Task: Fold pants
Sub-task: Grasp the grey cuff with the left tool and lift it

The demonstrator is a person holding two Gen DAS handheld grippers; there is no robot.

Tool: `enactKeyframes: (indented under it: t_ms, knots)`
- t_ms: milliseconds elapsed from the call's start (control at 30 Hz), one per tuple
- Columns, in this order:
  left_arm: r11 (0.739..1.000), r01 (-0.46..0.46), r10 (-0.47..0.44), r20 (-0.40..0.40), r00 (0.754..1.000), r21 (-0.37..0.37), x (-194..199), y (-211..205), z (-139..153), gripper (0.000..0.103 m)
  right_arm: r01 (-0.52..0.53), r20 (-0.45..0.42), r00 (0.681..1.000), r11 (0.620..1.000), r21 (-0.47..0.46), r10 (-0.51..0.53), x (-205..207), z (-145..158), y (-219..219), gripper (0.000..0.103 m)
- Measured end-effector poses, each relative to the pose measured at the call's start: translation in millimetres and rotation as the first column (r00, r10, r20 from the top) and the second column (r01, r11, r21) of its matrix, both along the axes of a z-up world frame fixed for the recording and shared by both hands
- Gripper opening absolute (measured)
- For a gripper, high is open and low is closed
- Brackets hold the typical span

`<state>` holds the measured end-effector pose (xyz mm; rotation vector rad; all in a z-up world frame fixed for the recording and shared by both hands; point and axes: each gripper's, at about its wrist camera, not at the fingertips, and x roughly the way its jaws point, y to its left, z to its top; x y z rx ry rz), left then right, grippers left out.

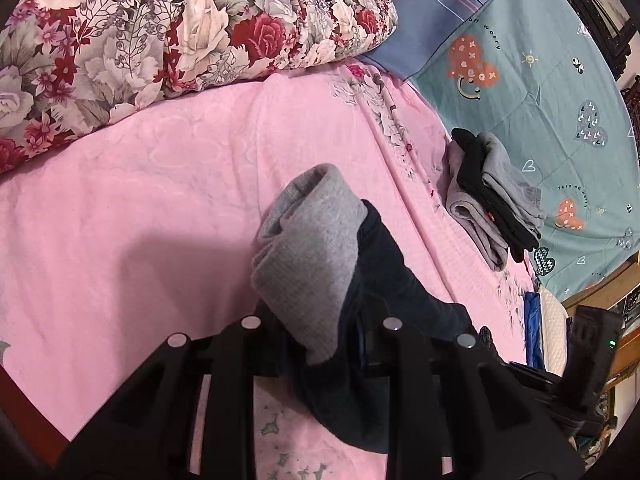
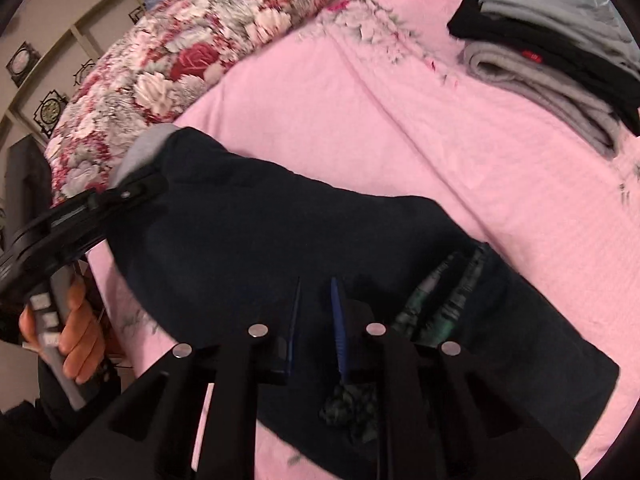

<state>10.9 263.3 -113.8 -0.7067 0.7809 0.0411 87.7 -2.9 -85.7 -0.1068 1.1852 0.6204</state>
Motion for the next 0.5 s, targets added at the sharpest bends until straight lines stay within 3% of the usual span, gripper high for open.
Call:
enactKeyframes:
  t_ms: [133,200,300,500]
  knots:
    - [1.000,0.011,-0.011,-0.007,1.000,0.011,3,-2,1,0.024,0.013,-0.061,0.998,0.999,-0.029,-0.014,10,-27,8,0.016]
    - [1.000,0.006,-0.006,-0.012,1.000,0.029,4,-4,2,0.024,0.011,-0.052,0.999,1.000,-0.026,-0.013,8,-24,7,0.016]
    - [0.999,0.004,-0.003,-0.014,1.000,0.050,4,-8,7,0.024,0.047,-0.044,0.998,0.994,0.094,-0.043,5,3,-15,0.016]
    - [0.992,0.015,-0.015,0.000,1.000,0.125,0,-30,29,0.024,0.126,0.054,0.989,0.972,0.198,-0.139,-20,52,-88,0.016]
